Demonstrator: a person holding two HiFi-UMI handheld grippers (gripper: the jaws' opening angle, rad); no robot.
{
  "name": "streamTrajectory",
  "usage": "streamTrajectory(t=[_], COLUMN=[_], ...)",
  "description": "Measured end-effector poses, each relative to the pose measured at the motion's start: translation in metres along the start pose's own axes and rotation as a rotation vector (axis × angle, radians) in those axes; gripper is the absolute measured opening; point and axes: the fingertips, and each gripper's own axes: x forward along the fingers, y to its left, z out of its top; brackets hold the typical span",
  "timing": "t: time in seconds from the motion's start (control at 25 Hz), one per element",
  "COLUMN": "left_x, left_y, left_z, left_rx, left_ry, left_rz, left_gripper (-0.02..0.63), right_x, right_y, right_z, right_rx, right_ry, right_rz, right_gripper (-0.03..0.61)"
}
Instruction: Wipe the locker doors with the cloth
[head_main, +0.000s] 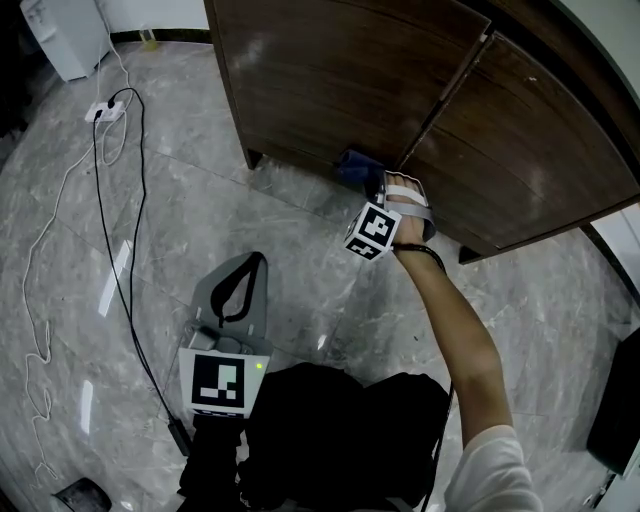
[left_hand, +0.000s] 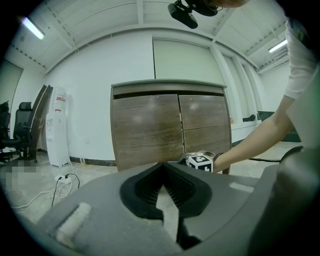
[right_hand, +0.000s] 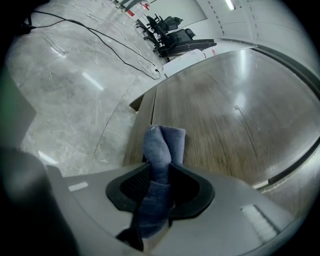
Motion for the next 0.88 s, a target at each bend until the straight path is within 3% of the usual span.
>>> streamTrajectory(t=[0.36, 0.56, 0.88], left_x=[0.004, 0.005, 0.006], left_y=[-0.007, -0.006, -0.004], left_z=[0.009, 0.013, 0.014], left_rx=[-0.009, -0.012, -0.012], left_ry=[-0.018, -0.027, -0.024], left_rz=[-0.019, -0.018, -0.019], left_gripper=[0.003, 0.003, 0.003], right_x=[-0.056, -0.079, -0.122], right_y=[-0.1, -0.146, -0.216], right_z=[0.024, 0.039, 0.05], right_rx=[0.0, -0.031, 0.007], right_ry=[-0.087, -0.113, -0.145], right_rz=[-0.179, -0.25, -0.353], right_gripper=[0.114, 0.114, 0.115])
